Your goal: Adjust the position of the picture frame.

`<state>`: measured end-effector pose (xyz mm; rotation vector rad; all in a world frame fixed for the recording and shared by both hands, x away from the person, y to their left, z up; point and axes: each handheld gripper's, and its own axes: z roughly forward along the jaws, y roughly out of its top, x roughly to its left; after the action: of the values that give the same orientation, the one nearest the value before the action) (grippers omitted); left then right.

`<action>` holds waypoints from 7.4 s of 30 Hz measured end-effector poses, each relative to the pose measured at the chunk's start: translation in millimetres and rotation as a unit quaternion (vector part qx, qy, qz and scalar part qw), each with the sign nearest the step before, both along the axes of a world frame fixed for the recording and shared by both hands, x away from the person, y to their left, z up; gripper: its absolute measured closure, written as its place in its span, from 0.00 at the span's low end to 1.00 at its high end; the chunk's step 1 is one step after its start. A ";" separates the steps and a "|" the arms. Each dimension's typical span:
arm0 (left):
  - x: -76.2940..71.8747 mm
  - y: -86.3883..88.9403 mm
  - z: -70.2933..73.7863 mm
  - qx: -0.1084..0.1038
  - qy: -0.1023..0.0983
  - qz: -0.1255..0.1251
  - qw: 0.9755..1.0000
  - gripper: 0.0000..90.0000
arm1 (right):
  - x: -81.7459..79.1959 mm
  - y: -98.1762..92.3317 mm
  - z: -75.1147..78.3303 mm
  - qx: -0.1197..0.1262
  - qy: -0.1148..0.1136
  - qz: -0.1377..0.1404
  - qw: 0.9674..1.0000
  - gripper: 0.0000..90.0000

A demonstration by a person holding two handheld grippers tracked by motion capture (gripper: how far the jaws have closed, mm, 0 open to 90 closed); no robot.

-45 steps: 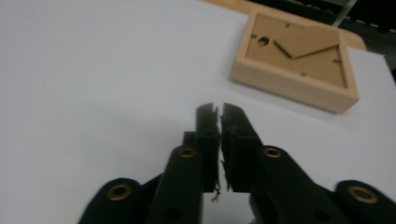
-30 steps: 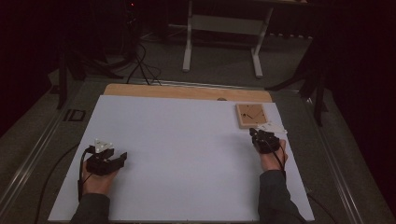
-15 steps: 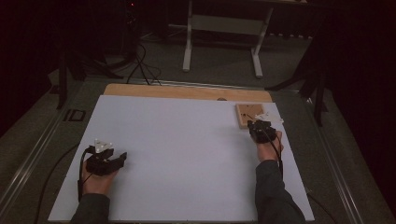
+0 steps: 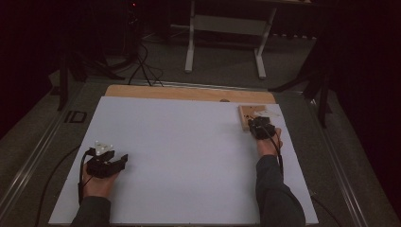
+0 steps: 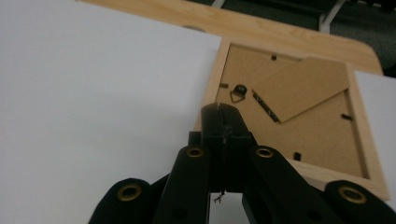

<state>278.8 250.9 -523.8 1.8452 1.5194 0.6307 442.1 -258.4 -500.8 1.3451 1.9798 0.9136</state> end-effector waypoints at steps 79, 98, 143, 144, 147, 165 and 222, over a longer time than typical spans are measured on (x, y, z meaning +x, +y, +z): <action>-1.3 0.1 4.8 0.006 -0.012 -0.001 1.000 0.48 | -38.8 106.6 -8.5 -0.002 0.051 0.162 0.986 1.00; -1.9 3.4 6.0 -0.002 -0.016 0.005 1.000 0.48 | -36.5 66.3 9.2 -0.029 0.037 0.133 0.990 1.00; -1.4 1.5 5.0 0.001 -0.012 0.003 1.000 0.48 | -85.0 71.2 -6.1 -0.029 0.062 0.192 0.979 1.00; -1.4 1.5 5.0 0.002 -0.012 0.003 1.000 0.48 | -86.5 76.8 -6.3 -0.029 0.061 0.198 0.978 1.00; -1.3 1.3 5.0 0.002 -0.011 0.002 1.000 0.48 | -88.1 84.1 -6.7 -0.029 0.060 0.207 0.976 1.00; -1.7 3.3 6.0 -0.001 -0.014 0.004 1.000 0.48 | -80.8 82.7 3.0 -0.003 0.037 0.181 0.983 1.00; -2.3 2.6 6.6 0.000 -0.015 0.002 1.000 0.48 | -101.1 66.0 -15.5 -0.012 0.071 0.168 0.983 1.00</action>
<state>276.4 253.6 -517.2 1.8250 1.5053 0.6567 341.0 -192.4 -516.3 1.1075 2.3698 0.9596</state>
